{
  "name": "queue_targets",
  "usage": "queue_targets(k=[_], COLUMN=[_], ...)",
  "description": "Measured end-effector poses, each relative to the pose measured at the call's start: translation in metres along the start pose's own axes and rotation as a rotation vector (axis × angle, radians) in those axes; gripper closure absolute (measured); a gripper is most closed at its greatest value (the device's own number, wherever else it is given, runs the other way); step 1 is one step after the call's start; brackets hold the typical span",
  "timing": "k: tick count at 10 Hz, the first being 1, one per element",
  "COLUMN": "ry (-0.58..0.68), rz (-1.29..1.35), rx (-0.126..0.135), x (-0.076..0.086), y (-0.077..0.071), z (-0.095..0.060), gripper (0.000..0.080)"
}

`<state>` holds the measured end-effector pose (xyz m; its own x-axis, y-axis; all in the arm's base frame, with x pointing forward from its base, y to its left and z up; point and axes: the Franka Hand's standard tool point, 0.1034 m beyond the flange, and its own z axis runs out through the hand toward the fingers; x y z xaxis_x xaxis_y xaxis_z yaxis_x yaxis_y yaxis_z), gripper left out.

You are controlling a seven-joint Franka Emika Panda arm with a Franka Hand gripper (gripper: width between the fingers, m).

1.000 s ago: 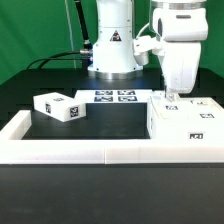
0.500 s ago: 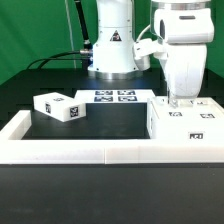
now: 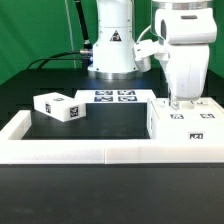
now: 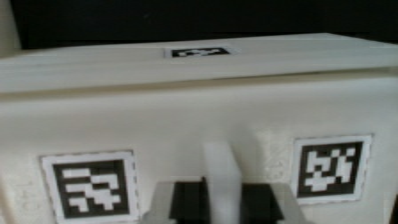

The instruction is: Assemble cabinet

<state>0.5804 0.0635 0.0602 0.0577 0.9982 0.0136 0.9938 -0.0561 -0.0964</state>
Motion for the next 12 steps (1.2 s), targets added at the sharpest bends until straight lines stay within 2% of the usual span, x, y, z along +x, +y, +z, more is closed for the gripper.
queue_targets(k=[2, 3, 4, 5, 6, 7, 8, 9, 11, 12], ry=[0.003, 0.001, 0.0, 0.003, 0.007, 0.009, 0.012, 0.015, 0.024, 0.046], rz=[0.003, 0.002, 0.001, -0.002, 0.005, 0.014, 0.028, 0.052, 0.184, 0.275], rx=[-0.013, -0.015, -0.015, -0.03, -0.052, -0.071, -0.088, -0.12, -0.169, -0.211], x=[0.001, 0.0, 0.0, -0.001, -0.005, -0.011, -0.019, -0.03, -0.044, -0.045], y=[-0.001, -0.002, -0.002, -0.003, -0.007, -0.014, -0.021, -0.029, -0.049, -0.063], z=[-0.001, -0.003, -0.003, -0.005, -0.006, -0.007, -0.01, -0.017, -0.031, -0.034], gripper=[0.0729, 0.0547, 0.0411, 0.0411, 0.0226, 0.0226, 0.0048, 0.0011, 0.0002, 0.0002])
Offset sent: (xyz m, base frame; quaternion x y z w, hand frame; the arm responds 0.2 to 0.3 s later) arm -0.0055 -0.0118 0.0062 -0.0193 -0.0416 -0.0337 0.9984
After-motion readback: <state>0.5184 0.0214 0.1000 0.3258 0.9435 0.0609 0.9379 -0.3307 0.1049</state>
